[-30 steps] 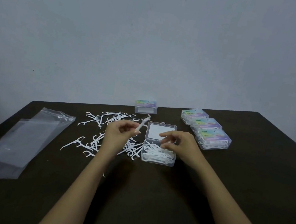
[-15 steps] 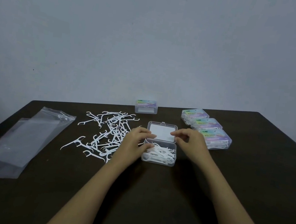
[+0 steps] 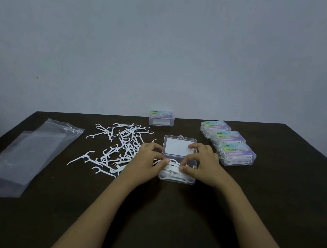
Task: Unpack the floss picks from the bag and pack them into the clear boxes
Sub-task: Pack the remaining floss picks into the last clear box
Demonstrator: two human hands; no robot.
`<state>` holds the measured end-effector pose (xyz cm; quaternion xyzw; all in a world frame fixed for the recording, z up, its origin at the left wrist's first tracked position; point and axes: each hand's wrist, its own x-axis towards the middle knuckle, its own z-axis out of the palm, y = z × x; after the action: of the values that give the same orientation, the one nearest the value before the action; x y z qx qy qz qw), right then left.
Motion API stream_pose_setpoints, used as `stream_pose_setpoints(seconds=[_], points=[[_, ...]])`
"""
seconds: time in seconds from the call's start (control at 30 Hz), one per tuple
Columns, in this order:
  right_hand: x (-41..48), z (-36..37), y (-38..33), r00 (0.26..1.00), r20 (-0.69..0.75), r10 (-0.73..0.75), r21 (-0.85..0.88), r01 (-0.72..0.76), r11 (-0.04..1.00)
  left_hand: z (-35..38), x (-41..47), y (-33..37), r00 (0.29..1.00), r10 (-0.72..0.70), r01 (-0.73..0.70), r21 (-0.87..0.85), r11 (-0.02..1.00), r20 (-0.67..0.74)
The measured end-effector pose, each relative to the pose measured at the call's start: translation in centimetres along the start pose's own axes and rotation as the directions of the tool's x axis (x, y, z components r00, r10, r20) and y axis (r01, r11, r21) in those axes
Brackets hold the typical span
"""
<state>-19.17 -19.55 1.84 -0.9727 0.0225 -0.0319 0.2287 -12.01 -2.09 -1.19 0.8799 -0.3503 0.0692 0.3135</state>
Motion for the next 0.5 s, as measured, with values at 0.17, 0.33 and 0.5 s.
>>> stream_pose_setpoints(seconds=[0.17,0.33,0.5], points=[[0.1,0.0,-0.1,0.999,-0.050,0.003,-0.023,-0.004,1.000,-1.9,0.4,-1.5,0.986,-0.119,0.124,0.033,0.992,-0.116],[0.1,0.9,-1.4,0.987,-0.131,-0.092,-0.012,0.092,0.996,-5.0,0.1,-4.9,0.936,-0.296,0.329,0.171,0.929,-0.192],[1.2,2.3,-5.0,0.970,-0.038,-0.241,-0.228,0.226,0.947,-6.6,-1.0,-6.6,0.866,-0.476,0.500,0.282,0.818,-0.155]])
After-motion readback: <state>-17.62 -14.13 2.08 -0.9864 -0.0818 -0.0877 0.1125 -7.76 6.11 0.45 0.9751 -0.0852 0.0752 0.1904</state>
